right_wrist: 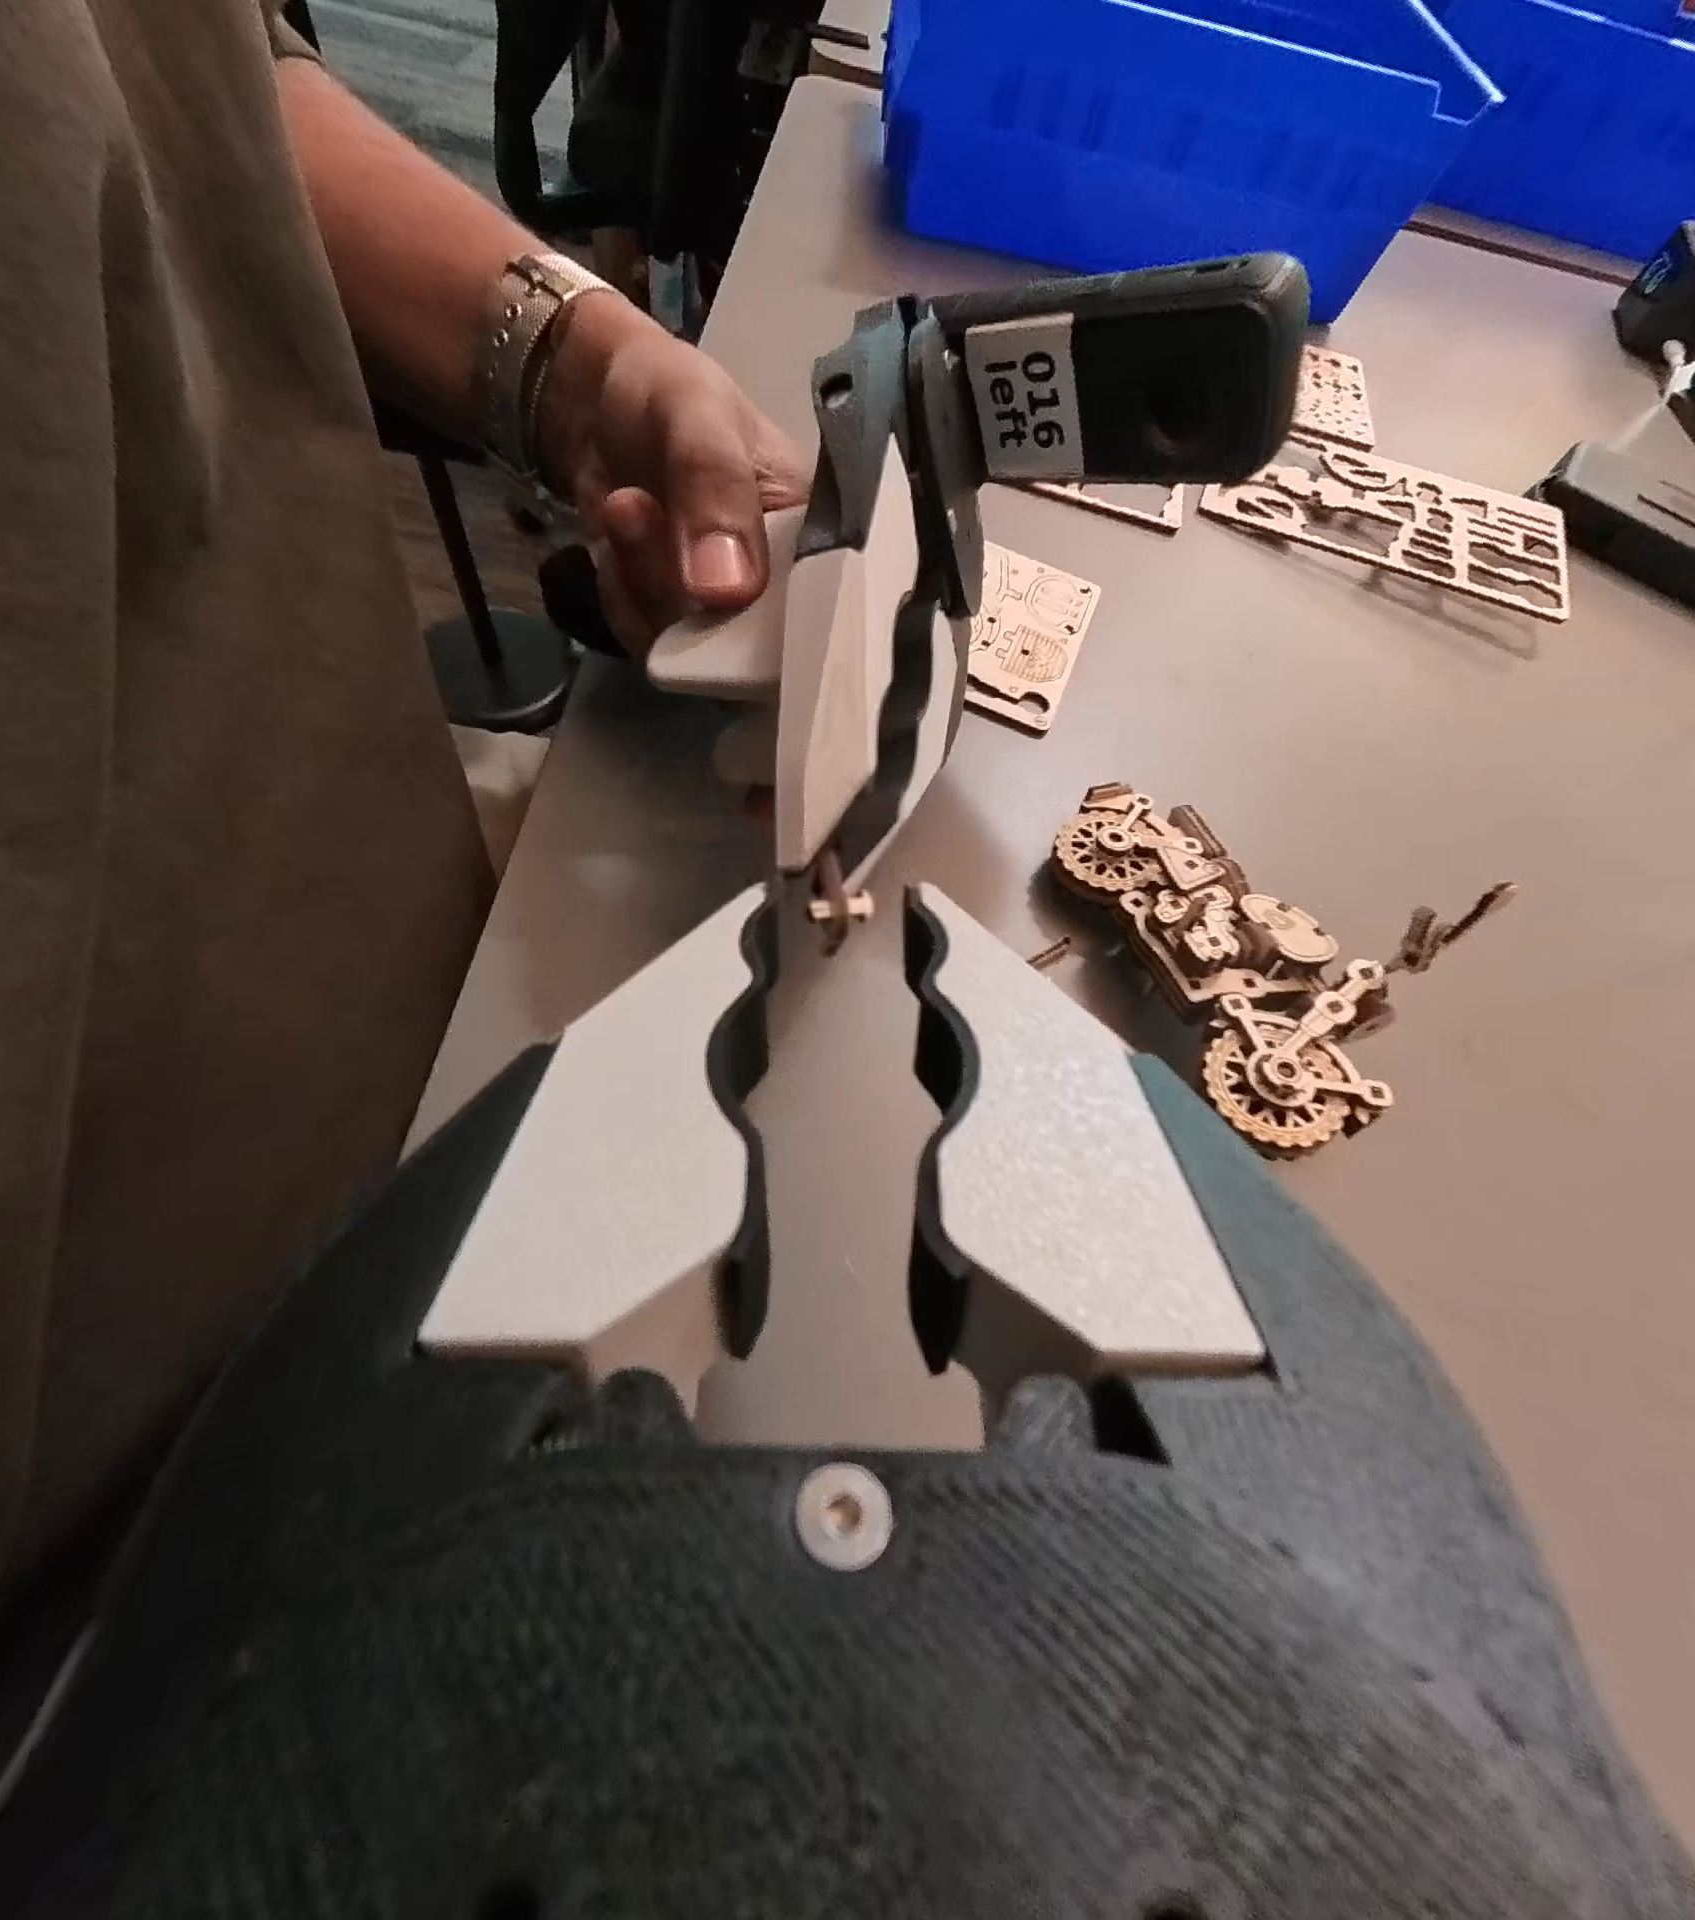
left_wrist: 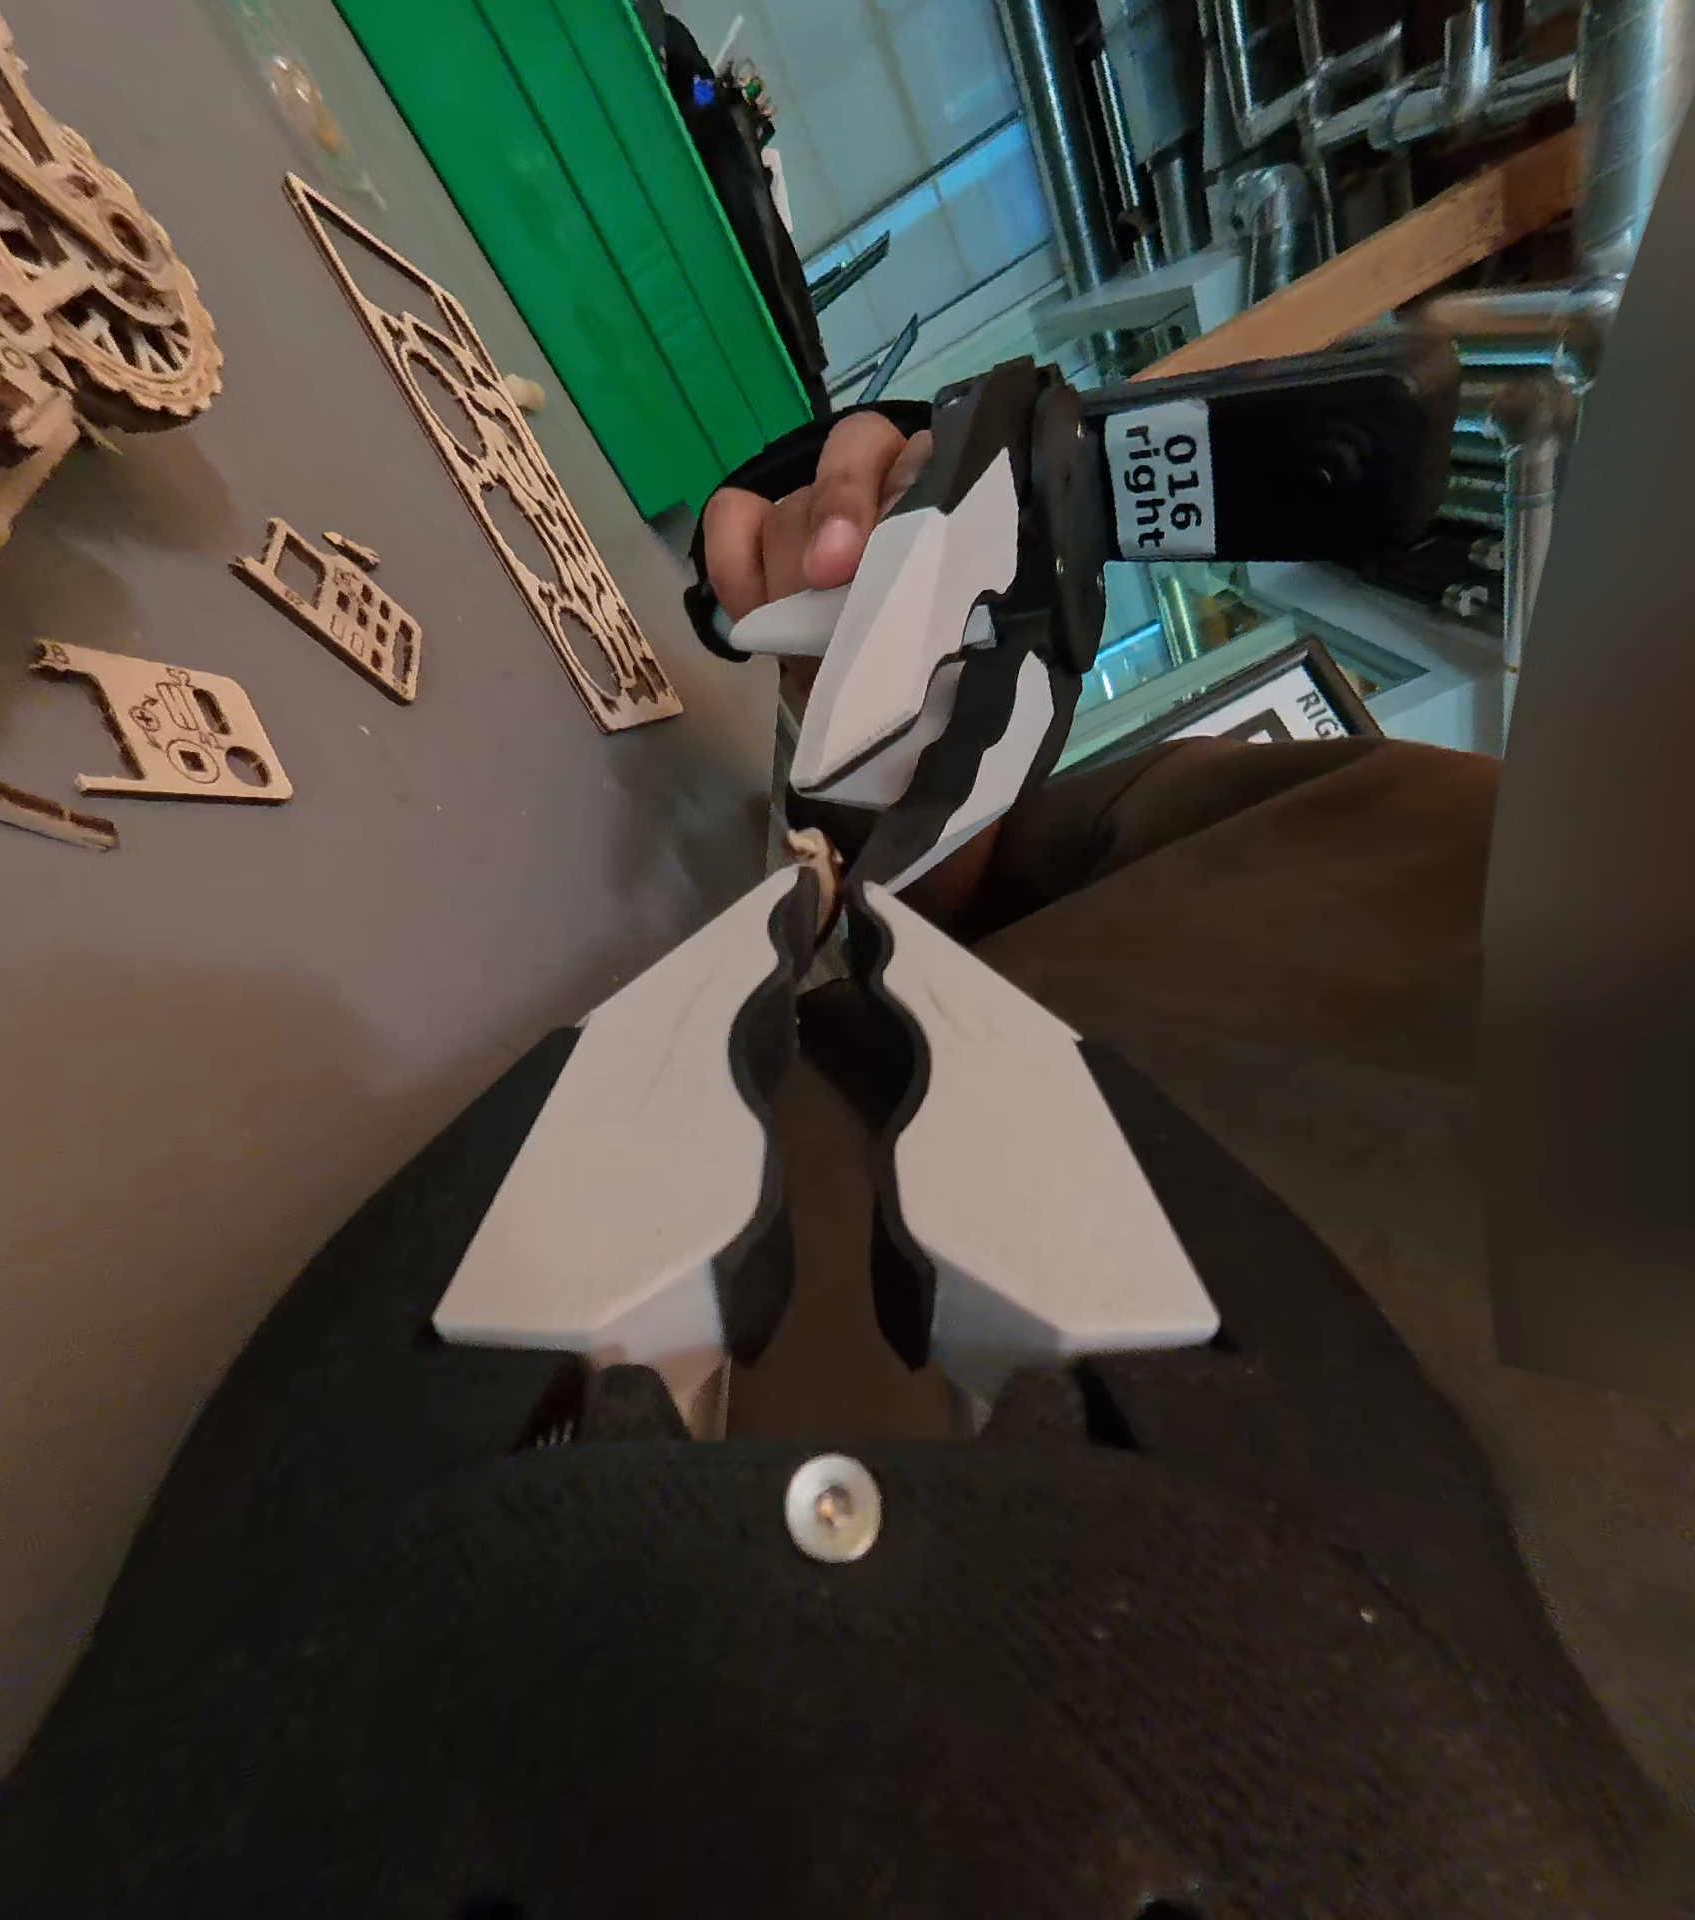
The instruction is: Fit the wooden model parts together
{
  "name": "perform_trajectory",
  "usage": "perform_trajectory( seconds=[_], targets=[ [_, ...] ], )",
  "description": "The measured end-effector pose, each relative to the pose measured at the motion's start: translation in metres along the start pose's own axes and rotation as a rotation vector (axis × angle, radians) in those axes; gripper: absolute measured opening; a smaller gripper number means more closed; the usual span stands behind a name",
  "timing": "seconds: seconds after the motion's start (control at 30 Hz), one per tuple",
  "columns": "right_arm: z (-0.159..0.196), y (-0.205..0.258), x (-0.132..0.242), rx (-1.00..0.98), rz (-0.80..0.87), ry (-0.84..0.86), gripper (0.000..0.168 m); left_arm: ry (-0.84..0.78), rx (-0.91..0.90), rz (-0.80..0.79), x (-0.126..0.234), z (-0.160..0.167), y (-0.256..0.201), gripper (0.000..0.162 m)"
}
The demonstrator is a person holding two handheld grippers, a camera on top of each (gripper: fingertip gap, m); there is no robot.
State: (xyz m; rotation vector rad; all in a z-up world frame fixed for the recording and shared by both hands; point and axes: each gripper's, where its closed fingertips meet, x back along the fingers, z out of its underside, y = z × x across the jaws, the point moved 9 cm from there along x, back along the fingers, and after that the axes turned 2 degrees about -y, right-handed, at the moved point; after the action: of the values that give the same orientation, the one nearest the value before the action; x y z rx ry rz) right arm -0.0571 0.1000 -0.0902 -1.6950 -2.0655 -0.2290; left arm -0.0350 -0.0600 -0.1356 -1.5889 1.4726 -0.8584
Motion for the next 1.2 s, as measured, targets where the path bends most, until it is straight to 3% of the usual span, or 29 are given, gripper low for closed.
perform_trajectory(
  seconds=[0.47, 0.7, 0.8, 0.93, 1.07, 1.2],
  targets=[
    [0.004, -0.004, 0.009, -0.035, 0.037, -0.039, 0.016, -0.021, -0.01, -0.005, 0.002, -0.002, 0.0, 0.001],
    [0.0, -0.004, 0.01, -0.061, 0.052, -0.044, 0.013, -0.014, -0.121, -0.067, 0.0, -0.002, -0.01, 0.001],
    [-0.002, -0.009, 0.014, -0.158, 0.103, -0.058, 0.01, -0.021, -0.252, -0.189, -0.001, -0.004, -0.019, 0.0],
    [0.01, -0.016, 0.018, -0.44, 0.194, -0.065, 0.0, -0.001, -0.445, -0.468, -0.006, -0.003, -0.023, 0.001],
    [0.025, -0.008, 0.012, -0.754, 0.144, -0.194, 0.0, 0.08, -0.603, -0.665, -0.016, 0.004, -0.023, 0.001],
    [0.041, -0.007, 0.01, -0.93, 0.17, -0.249, 0.007, 0.154, -0.771, -0.799, -0.03, 0.014, -0.025, 0.001]
  ],
)
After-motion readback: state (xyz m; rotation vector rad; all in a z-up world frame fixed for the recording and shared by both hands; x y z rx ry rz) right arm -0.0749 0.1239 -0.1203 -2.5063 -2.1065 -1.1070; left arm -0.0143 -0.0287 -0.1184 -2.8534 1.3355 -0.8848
